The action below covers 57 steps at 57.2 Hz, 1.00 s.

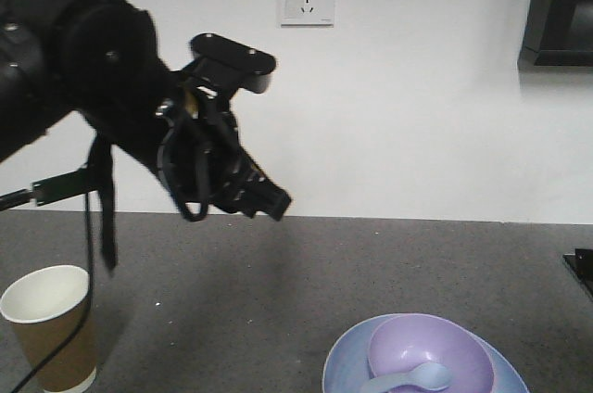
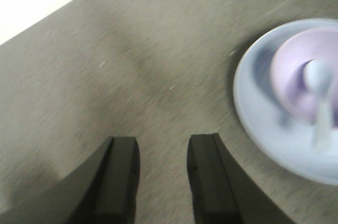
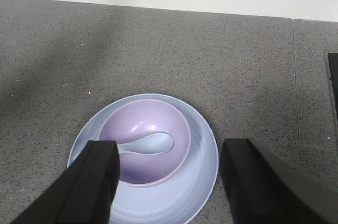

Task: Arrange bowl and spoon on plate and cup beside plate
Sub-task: 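Move the left gripper to the brown paper cup rim and grasp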

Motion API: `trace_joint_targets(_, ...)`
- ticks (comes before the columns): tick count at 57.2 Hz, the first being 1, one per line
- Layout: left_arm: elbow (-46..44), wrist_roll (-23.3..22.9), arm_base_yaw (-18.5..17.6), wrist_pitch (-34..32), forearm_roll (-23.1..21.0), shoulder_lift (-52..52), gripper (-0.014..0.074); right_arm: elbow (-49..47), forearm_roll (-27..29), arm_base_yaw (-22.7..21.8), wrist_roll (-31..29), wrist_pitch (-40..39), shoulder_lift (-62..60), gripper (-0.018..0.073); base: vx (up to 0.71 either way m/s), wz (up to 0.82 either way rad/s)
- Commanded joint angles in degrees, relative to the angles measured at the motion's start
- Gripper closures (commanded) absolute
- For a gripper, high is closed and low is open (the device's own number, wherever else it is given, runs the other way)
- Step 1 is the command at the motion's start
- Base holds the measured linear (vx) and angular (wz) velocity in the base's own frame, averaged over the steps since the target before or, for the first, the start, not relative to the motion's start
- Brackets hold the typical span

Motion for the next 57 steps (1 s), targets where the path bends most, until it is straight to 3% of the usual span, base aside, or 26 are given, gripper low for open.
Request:
trace_joint_targets(1,5.0,-0.7,3.5,-0.6,2.5,-6.3,0.0185,-1.9,-0.1,0.0,-0.2,-4.1,-0.4,0.0082,0.0,0.0)
trace_joint_targets(16,15.5,0.0,15.7,-0.7,1.6,-10.6,0.0165,-1.9,0.2,0.0,-0.2,-4.5,-0.4,0.0082,0.0,0.0)
trace_joint_targets(28,16.7,2.5,22.3,-2.8,-5.8,-10.2,0.0165,-1.9,0.5,0.0,-0.2,-4.4,-0.4,0.0082,0.0,0.0)
trace_joint_targets(43,16.7,6.5,23.4,-2.6,-12.3,-6.0,0.0165,-1.9,0.5,0.0,0.0,-4.4,-0.4,0.0082,0.0,0.0)
trace_joint_targets(57,16.7,6.3,23.4,-2.1,-9.0,-2.6,0.0165,-1.9,0.5,0.0,0.3,-4.0,-0.4,0.0082,0.0,0.0)
